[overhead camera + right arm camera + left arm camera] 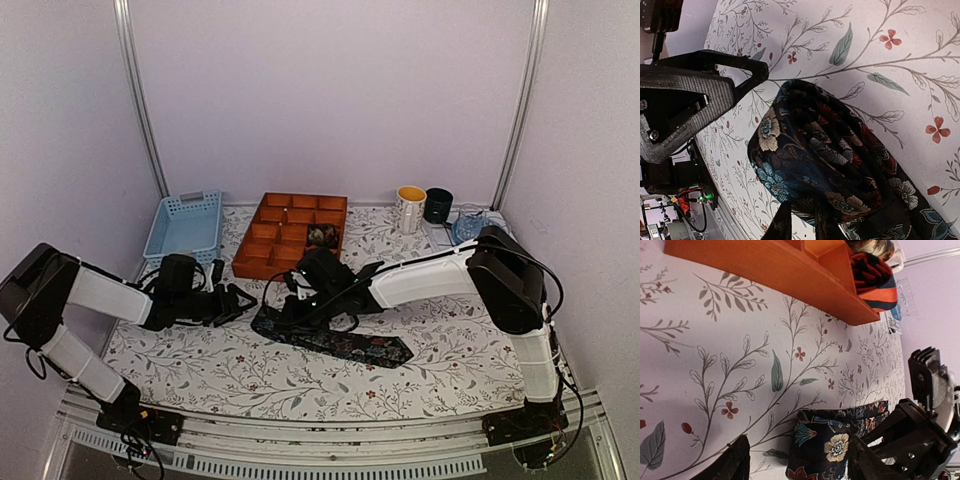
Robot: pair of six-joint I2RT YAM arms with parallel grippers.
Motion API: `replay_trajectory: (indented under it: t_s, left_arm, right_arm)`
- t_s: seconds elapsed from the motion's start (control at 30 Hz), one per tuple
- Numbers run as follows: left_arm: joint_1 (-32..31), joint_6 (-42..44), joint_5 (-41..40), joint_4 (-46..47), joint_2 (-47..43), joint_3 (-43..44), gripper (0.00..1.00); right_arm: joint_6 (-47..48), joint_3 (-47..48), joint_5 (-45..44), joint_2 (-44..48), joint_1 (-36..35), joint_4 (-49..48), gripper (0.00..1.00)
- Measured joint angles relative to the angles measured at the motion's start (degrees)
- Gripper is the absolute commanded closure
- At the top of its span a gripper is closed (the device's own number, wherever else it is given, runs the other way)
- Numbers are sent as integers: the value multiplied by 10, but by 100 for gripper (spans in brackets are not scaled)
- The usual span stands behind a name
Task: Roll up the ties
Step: Roll the tie at the center of the board.
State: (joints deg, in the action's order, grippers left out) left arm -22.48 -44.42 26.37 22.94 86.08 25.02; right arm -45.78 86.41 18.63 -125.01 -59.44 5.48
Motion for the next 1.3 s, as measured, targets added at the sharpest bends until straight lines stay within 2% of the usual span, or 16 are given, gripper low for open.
replay_trajectory:
  t_s: [0.83, 1.13, 1.3]
  left_arm:
    - [-14, -9, 87, 95, 110, 19, 38]
    - [-25, -12, 110, 109, 126, 23, 46]
    - [-33, -15, 120, 117, 131, 23, 61]
  right_arm:
    - [-14, -32, 4, 0, 7, -41, 84]
    - [-18, -37, 11, 0, 10, -51, 84]
    - [-18, -39, 13, 0, 10, -54, 84]
